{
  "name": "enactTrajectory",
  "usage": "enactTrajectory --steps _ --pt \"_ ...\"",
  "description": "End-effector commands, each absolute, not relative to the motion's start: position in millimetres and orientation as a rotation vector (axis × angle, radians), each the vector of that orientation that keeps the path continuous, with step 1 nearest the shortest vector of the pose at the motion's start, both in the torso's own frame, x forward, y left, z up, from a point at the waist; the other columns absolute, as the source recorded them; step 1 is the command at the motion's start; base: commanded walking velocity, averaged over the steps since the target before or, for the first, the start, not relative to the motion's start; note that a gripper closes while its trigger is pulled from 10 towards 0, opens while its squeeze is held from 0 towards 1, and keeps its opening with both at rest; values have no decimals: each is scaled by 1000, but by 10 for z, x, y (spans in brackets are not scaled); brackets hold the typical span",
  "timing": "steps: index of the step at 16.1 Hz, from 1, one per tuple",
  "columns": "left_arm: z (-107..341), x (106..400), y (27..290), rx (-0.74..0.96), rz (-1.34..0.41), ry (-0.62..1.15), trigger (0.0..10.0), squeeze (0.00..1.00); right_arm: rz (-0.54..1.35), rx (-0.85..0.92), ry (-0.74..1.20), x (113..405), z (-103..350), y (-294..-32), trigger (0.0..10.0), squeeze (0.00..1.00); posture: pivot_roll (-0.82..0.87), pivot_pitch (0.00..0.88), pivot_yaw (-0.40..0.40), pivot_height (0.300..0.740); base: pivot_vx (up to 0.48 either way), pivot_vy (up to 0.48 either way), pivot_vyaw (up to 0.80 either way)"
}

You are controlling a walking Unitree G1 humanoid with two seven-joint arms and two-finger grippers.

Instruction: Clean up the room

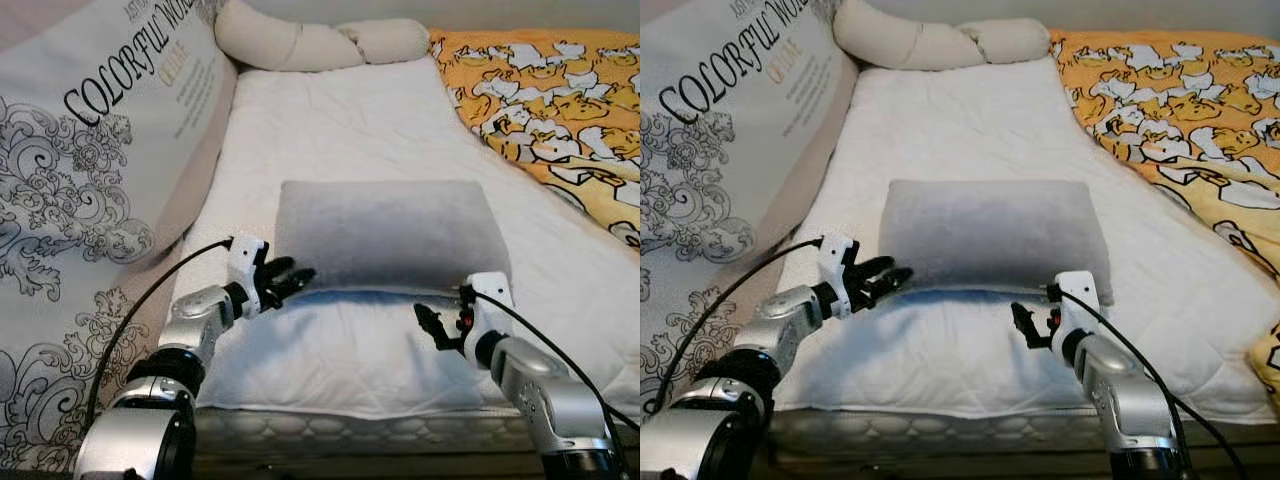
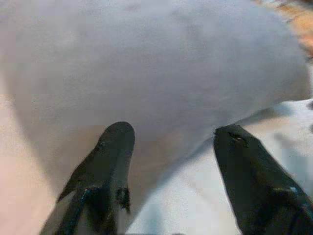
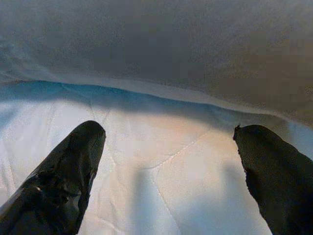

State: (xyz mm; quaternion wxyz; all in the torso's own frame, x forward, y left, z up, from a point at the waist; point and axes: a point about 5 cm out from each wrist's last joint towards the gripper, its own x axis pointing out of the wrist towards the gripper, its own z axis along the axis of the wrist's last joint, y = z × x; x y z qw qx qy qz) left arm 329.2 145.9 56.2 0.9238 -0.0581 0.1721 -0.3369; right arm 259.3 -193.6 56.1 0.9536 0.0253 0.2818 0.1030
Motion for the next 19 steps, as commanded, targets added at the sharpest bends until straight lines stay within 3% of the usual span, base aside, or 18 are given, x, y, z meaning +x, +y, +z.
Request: enactTrajectory --steps 1,4,9,10,11,15,16,17,18,19 --pt "589 3328 1491 -84 -667 353 10000 1000 215 50 561 2592 581 -1932 10000 0 -141 0 109 740 0 0 0" --pt "590 3419 1554 -28 -511 397 10000 1000 253 34 539 2530 651 -1971 10000 0 -173 0 119 740 0 0 0" --pt "496 3389 1535 57 -492 453 10000 1000 319 10 538 2434 715 -1971 10000 0 -215 0 128 740 0 0 0" --pt "465 3379 1507 65 -479 469 10000 933 331 -2 545 2411 723 -1971 10000 0 -230 0 125 740 0 0 0" --pt "444 3373 1490 81 -464 481 10000 0 352 -15 549 2388 736 -1957 10000 0 -247 0 121 740 0 0 0" --pt "368 3350 1450 156 -412 537 10000 0 606 -54 553 2233 870 -1757 10000 0 -285 0 112 740 0 0 0" --pt "357 3347 1454 162 -397 545 9490 0 690 -52 546 2188 924 -1696 10000 0 -289 0 111 740 0 0 0" --pt "354 3344 1444 149 -398 546 4431 0 754 -42 531 2160 983 -1657 10000 0 -290 0 110 740 0 0 0" --pt "354 3344 1434 146 -403 545 1137 0 794 -35 521 2147 1029 -1638 10000 0 -289 0 110 740 0 0 0" --pt "354 3344 1426 145 -409 546 0 0 815 -35 519 2141 1049 -1633 10000 0 -288 0 109 740 0 0 0"
